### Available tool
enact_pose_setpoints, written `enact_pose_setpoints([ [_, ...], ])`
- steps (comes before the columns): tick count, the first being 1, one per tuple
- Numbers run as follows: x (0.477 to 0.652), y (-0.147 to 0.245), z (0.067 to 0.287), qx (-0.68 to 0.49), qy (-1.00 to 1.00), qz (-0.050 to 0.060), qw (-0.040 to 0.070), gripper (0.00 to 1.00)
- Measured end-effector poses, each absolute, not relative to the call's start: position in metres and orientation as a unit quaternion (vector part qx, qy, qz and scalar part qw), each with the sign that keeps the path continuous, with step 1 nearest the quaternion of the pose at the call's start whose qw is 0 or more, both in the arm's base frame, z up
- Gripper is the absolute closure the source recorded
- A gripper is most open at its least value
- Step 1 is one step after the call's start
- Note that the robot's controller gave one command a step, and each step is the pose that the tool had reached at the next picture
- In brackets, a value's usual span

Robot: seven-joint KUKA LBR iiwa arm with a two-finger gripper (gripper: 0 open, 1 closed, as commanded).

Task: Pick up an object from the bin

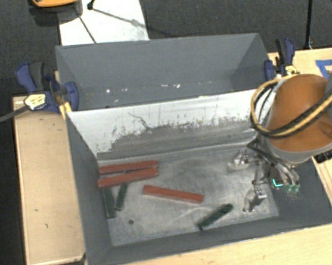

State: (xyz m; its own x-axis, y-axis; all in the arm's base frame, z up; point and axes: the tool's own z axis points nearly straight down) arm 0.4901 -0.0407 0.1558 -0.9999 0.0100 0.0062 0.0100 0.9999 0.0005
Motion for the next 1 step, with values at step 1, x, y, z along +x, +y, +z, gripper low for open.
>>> enact_pose_setpoints([
  [1,0.4921,-0.0406,0.1599,-0.004,-1.0,0.0,-0.001,0.0],
])
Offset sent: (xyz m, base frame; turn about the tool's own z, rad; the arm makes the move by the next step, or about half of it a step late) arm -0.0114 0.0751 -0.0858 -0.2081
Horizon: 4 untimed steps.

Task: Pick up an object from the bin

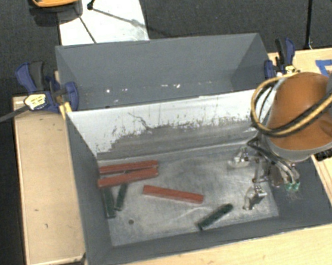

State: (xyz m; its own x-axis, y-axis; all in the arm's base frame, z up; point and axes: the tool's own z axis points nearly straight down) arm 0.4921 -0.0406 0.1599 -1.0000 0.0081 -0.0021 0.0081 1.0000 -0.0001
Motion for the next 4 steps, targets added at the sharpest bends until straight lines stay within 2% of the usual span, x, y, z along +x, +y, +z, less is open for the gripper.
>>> enact_pose_setpoints([
  [1,0.484,0.012,0.097,-0.064,0.998,0.0,0.002,0.0],
  [2,0.482,0.031,0.092,-0.107,0.994,0.0,0.0,0.0],
  [3,0.496,0.106,0.099,-0.071,0.997,0.0,0.001,0.0],
  [4,0.523,0.129,0.077,-0.06,0.998,0.004,0.008,0.0],
])
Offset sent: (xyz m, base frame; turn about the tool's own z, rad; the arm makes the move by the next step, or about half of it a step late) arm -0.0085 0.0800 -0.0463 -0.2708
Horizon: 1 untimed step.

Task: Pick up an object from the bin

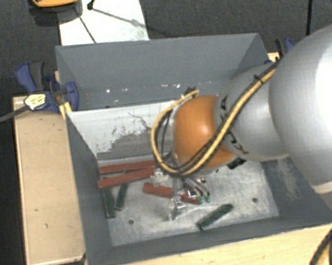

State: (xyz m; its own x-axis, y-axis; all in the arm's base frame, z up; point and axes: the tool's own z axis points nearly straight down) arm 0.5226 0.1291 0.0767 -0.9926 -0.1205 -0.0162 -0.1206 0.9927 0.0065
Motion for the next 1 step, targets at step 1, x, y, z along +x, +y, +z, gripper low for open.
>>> enact_pose_setpoints([
  [1,0.5234,0.1397,0.0743,-0.026,1.0,0.001,0.006,1.0],
])
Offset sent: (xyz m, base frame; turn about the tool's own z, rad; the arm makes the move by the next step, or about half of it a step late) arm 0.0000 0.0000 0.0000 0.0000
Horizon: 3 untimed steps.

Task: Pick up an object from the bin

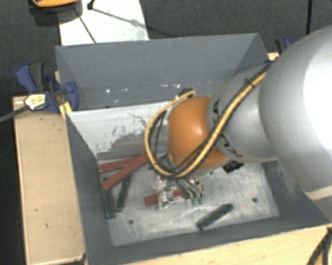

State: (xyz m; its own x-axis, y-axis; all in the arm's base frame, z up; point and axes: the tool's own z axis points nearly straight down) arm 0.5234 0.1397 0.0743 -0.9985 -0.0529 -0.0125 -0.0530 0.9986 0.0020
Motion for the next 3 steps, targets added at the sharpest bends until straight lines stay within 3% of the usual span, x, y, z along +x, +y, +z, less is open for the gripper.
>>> enact_pose_setpoints([
  [3,0.5212,0.1392,0.0838,-0.027,1.0,0.0,0.001,1.0],
])
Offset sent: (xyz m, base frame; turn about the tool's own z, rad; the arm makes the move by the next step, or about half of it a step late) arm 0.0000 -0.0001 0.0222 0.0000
